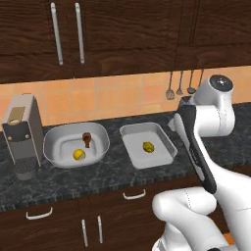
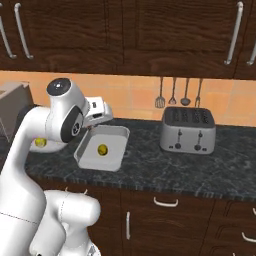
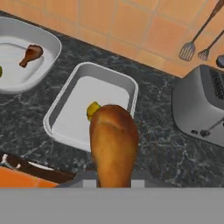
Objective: Place one lemon and one chicken drumstick in each tupperware on the nearby counter, to pack two identical lunches.
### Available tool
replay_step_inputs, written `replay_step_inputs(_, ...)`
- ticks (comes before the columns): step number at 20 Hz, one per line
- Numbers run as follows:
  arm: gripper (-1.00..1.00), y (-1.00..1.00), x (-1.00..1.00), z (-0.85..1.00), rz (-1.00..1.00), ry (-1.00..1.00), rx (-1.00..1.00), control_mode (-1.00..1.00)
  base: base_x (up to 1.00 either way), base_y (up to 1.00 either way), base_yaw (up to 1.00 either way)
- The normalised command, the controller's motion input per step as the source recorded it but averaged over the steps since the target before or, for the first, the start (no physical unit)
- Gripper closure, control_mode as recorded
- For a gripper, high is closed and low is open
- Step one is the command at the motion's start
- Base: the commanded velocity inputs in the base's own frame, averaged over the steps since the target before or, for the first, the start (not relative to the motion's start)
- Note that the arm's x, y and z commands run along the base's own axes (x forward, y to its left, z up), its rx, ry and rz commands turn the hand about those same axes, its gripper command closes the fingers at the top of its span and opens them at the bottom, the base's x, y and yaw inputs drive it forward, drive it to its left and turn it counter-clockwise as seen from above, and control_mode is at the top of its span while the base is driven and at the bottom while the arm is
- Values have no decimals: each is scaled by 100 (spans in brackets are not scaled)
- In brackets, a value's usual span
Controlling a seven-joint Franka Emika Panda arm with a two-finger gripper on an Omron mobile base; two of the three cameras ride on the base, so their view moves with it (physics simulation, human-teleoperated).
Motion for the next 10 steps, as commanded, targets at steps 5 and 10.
replay_step_inputs(5, 100, 39, 57, -80, -1, 13, 1, -100, 0, 20, -2)
replay_step_inputs(10, 100, -21, 100, -98, 0, 13, 0, -100, 0, 0, 0)
